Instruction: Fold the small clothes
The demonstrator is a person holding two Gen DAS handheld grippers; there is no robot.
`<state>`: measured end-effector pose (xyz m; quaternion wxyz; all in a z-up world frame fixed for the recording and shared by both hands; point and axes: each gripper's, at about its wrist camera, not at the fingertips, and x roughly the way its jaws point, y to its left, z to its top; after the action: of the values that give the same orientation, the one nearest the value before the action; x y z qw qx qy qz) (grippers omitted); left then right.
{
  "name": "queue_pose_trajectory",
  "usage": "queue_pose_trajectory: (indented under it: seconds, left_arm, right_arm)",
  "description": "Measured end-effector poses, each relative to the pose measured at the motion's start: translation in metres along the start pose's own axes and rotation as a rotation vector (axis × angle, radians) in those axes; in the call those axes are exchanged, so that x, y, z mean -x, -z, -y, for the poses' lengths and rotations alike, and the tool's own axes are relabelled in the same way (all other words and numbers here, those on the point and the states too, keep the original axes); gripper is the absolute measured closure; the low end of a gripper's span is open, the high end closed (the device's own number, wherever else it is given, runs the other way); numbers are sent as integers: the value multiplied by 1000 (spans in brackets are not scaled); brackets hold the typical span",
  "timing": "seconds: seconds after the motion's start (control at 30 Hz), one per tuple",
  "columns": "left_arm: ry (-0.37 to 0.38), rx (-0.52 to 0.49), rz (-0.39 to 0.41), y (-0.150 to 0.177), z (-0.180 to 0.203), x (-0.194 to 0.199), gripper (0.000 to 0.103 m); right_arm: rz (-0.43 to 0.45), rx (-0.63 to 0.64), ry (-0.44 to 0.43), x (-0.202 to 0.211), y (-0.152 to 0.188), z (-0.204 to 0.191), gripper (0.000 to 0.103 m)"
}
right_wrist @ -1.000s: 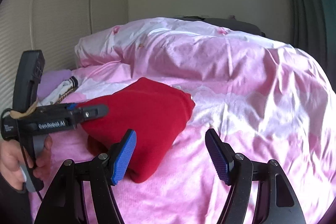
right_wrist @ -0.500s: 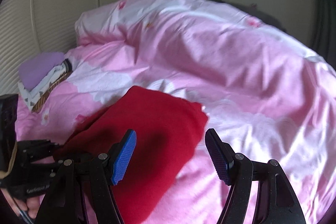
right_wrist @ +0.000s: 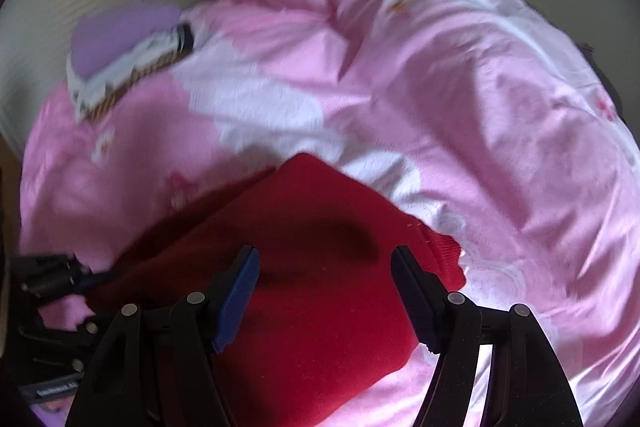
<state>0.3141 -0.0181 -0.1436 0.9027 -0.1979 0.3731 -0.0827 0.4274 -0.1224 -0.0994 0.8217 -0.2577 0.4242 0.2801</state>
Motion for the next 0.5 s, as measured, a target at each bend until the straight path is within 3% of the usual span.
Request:
queue_pose_trajectory:
  seconds: [0.13, 0.17, 0.2, 0.27, 0.5]
  left_arm:
    - [-8, 17, -1, 4, -3, -3, 74]
    - [-13, 22, 0, 4, -4, -5, 74]
    - [-17, 23, 2, 4, -4, -5, 74]
    - [-26, 29, 5, 5, -5, -6, 74]
    - [-42, 47, 26, 1, -10, -3, 75]
  right_arm:
    - [-66, -19, -53, -19, -2, 6, 35]
    - [-89, -39, -84, -27, -2, 9, 39]
    - [-101, -50, -115, -33, -2, 10, 49]
    - [-103, -63, -158, -41, -1, 7, 58]
    - [-84, -71, -174, -50, -8, -1, 71]
